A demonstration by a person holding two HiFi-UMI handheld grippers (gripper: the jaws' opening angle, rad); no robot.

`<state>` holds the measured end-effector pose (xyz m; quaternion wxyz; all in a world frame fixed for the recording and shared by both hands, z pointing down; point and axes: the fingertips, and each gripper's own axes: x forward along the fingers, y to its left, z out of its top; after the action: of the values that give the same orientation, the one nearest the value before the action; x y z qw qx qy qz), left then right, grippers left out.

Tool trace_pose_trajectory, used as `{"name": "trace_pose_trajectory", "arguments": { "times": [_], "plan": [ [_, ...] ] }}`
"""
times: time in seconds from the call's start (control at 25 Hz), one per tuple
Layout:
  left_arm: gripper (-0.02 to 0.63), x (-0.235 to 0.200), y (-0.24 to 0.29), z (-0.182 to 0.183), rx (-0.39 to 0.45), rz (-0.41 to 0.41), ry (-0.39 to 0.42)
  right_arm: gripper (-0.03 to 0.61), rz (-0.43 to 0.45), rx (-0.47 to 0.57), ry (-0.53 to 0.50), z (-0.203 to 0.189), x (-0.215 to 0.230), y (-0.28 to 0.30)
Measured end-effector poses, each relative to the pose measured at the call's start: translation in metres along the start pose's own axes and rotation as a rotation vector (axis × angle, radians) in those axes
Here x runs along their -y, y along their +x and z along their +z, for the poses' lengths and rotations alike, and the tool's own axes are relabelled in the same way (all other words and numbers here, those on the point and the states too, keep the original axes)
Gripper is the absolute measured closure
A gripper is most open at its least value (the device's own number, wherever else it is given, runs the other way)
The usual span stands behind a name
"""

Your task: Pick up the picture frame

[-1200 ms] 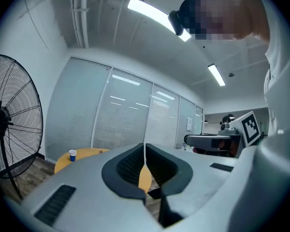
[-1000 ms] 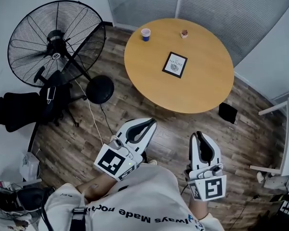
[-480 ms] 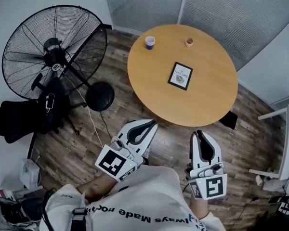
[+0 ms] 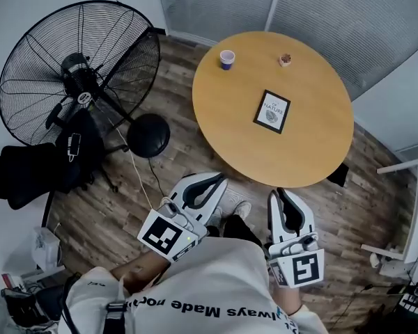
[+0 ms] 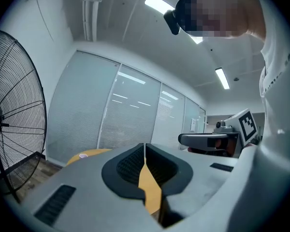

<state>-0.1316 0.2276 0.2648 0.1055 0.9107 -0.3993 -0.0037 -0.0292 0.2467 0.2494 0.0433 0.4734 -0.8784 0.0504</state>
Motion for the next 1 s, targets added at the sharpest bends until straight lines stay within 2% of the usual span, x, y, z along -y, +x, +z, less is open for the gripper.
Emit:
{"name": "trace_pose_trajectory", "arguments": {
  "times": [0.16, 0.44, 1.0],
  "plan": [
    [0.579, -0.012, 0.004, -0.006, -0.007, 0.011, -0.006, 0.518, -0.006, 0.018, -0.017, 0.003, 0.006, 0.010],
    [0.579, -0.024, 0.035, 0.001, 0.000, 0.016, 0.007, 0.518, -0.047, 0.033, -0.013, 0.003, 0.045, 0.023],
    [0.580, -0.032, 0.159, 0.021, -0.006, -0.031, 0.044, 0.520, -0.106, 0.079, 0.000, 0.019, 0.158, 0.056]
  ]
}}
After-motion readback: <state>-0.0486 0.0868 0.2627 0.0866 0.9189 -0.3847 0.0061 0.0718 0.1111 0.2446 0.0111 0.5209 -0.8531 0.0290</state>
